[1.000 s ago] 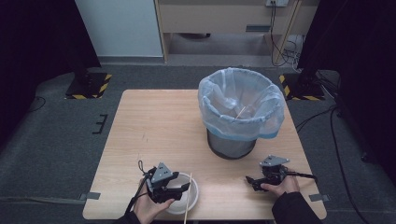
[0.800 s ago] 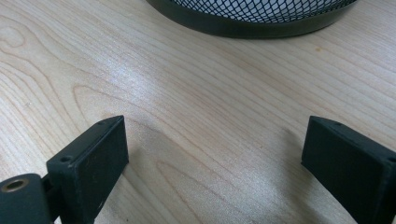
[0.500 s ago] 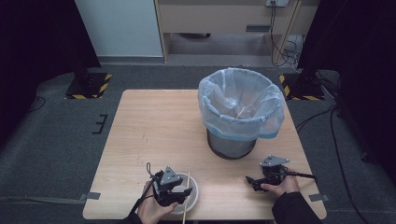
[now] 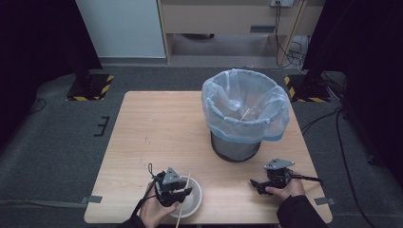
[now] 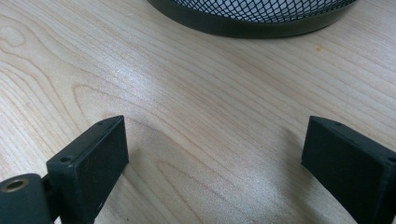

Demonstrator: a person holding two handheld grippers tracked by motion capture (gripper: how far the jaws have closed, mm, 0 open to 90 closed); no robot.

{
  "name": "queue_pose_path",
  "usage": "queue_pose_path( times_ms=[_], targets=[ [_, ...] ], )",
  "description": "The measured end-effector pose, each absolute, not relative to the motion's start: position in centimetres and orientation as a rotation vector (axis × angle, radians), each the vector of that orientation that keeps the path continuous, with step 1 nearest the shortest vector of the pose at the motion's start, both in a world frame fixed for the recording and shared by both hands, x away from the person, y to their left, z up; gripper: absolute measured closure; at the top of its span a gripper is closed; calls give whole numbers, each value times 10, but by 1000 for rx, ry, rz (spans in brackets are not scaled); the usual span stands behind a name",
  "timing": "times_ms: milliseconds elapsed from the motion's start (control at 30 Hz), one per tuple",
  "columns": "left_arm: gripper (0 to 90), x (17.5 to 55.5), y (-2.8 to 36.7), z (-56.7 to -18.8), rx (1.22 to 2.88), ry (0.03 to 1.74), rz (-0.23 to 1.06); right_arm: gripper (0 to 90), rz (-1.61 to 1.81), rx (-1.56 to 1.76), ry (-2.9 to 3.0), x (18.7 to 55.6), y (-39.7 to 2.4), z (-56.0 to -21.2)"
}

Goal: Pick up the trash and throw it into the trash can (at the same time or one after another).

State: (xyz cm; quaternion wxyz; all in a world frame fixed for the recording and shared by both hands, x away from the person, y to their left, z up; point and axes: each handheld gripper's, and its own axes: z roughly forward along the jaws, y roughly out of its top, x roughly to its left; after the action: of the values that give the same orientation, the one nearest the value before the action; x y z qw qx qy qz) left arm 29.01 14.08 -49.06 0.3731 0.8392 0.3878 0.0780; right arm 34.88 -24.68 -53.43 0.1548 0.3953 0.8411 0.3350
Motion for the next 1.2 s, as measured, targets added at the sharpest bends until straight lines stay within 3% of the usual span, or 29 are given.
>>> queue_pose_path(
  times_ms=[567, 1200],
  targets=[
    [832, 292, 142, -490, 2167, 1012, 172, 73, 960, 1132, 2411, 349, -247, -534],
    [851, 290, 145, -477, 2112, 992, 178, 73, 958, 1136, 2411, 349, -247, -534]
  ],
)
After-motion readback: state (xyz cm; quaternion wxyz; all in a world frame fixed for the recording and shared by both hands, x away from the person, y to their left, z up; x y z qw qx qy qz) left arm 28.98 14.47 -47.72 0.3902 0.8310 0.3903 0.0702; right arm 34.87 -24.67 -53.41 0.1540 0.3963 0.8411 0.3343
